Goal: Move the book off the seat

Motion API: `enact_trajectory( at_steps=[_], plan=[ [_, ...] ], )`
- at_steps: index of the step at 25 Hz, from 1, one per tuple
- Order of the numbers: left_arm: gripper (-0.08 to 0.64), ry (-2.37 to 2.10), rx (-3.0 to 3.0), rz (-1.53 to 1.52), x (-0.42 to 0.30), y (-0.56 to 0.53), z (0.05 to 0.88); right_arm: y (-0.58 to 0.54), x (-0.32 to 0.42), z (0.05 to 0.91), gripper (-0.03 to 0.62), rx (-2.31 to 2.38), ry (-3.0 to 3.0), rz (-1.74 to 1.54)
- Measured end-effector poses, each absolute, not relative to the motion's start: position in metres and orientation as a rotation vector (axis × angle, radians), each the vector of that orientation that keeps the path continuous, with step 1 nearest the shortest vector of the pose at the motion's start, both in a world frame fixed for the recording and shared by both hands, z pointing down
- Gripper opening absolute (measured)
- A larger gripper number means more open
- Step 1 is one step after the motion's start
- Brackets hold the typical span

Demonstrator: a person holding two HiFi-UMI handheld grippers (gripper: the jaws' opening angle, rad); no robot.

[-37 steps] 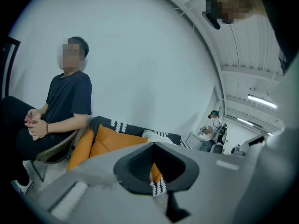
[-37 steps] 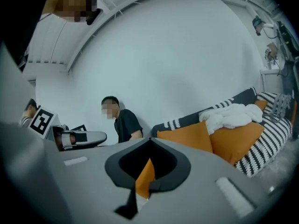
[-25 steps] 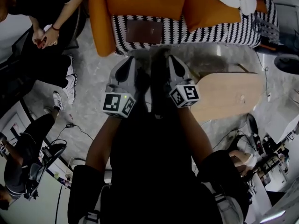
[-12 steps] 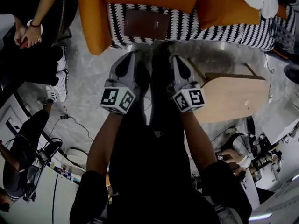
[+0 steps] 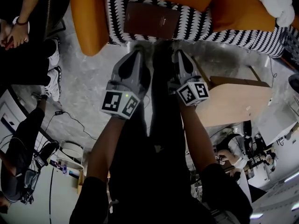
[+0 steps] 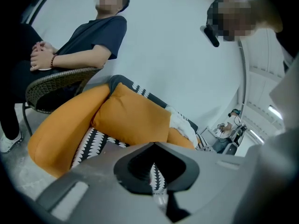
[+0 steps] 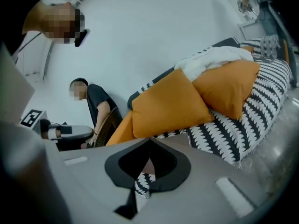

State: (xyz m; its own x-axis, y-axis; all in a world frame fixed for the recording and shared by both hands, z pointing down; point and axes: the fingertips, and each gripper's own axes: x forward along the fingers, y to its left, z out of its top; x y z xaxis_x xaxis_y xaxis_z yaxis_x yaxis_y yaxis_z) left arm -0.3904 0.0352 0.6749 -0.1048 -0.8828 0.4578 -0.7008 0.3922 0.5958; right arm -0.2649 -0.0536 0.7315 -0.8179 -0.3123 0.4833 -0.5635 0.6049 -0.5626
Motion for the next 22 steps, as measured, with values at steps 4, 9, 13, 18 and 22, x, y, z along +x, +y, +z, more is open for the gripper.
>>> enact_trajectory(
  at_steps=[4, 9, 13, 18, 22],
  plan=[
    [0.006, -1.849, 1.378, -0.282, -0.389, 0.03, 0.688, -0.055, -0.267, 0.769, 0.051, 0.681, -2.46, 1.113],
    [0.006, -1.83, 1.392, -0.263, -0.388, 0.026, 0.706, -0.055, -0.257, 0.829, 0.109, 0.69, -2.38, 1.232],
    [0.006, -1.832, 1.396, -0.251, -0.39, 0.023, 0.715, -0.06, -0.255, 0.868, 0.169, 0.712, -2.303, 1.421],
    [0.006, -1.833, 1.393, -0.26, -0.389, 0.018, 0.725, -0.058, -0.25, 0.909, 0.237, 0.701, -2.242, 1.556],
    [0.006, -1.823, 1.394, -0.259, -0.386, 0.016, 0.732, -0.056, -0.248, 0.929, 0.261, 0.696, -2.209, 1.621]
  ],
)
